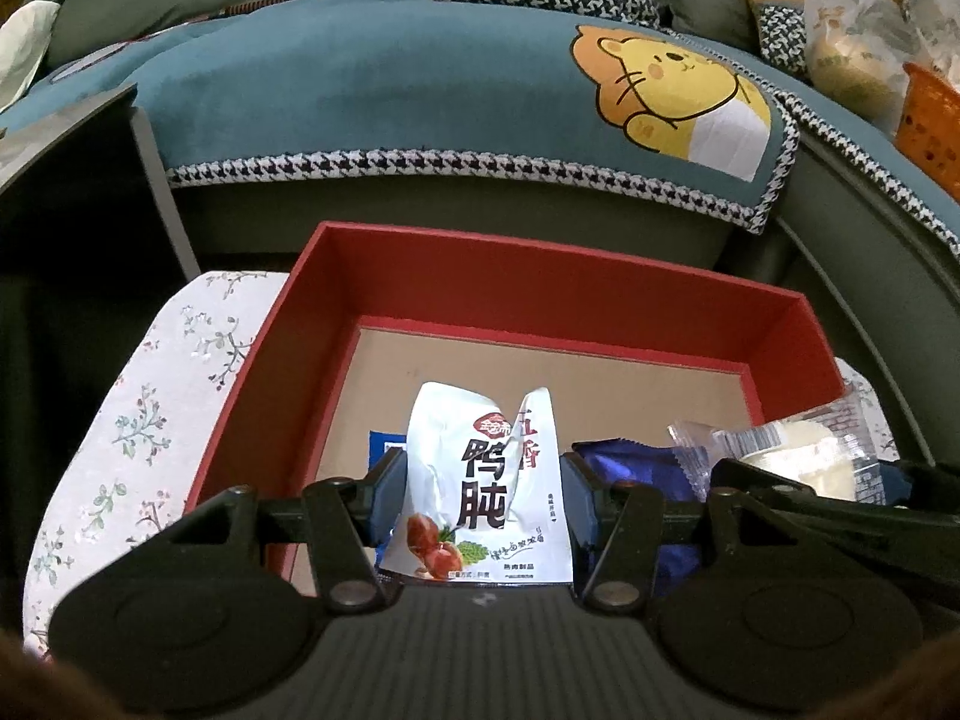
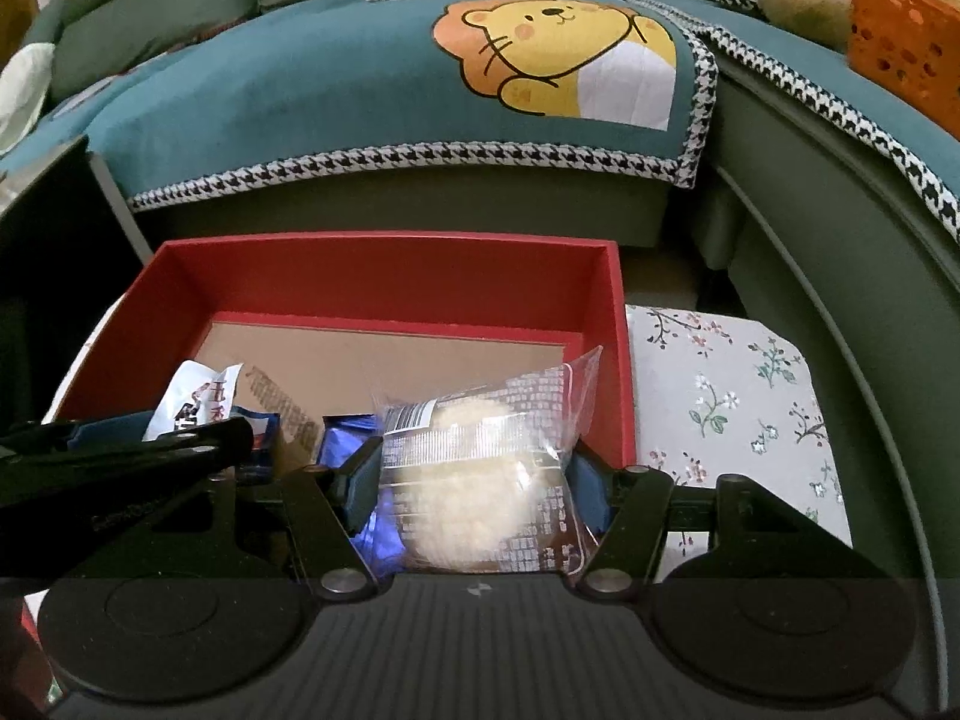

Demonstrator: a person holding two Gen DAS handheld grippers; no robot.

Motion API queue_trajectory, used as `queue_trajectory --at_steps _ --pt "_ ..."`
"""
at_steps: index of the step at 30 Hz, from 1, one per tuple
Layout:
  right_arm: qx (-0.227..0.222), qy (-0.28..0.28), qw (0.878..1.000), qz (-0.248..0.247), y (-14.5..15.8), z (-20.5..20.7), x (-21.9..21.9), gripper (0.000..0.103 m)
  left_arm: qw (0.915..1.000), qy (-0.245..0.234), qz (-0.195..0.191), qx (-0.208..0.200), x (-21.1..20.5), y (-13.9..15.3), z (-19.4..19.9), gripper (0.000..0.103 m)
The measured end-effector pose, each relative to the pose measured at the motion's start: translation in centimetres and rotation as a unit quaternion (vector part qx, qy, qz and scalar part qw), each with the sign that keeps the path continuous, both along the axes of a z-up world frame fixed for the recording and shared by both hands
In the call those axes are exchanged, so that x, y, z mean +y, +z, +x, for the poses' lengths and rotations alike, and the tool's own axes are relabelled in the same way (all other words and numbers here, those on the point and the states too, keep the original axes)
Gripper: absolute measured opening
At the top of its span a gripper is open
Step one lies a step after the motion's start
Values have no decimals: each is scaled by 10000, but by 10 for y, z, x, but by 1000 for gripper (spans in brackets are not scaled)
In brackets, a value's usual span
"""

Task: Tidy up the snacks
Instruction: 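Lower both held packets into the red tray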

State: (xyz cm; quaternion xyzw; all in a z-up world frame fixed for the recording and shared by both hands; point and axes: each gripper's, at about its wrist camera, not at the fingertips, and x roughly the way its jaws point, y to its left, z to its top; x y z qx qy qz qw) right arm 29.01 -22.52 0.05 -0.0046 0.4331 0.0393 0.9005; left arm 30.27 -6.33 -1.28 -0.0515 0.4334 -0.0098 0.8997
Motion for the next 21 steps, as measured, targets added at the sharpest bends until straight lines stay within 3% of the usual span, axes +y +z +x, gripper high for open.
queue_trajectory --at_steps 10,21 --pt "-5 8 10000 42 -6 5 2 73 9998 126 -53 171 3 -4 5 75" --pt "-226 -87 9997 77 5 2 0 74 9999 141 -51 21 4 7 -1 80"
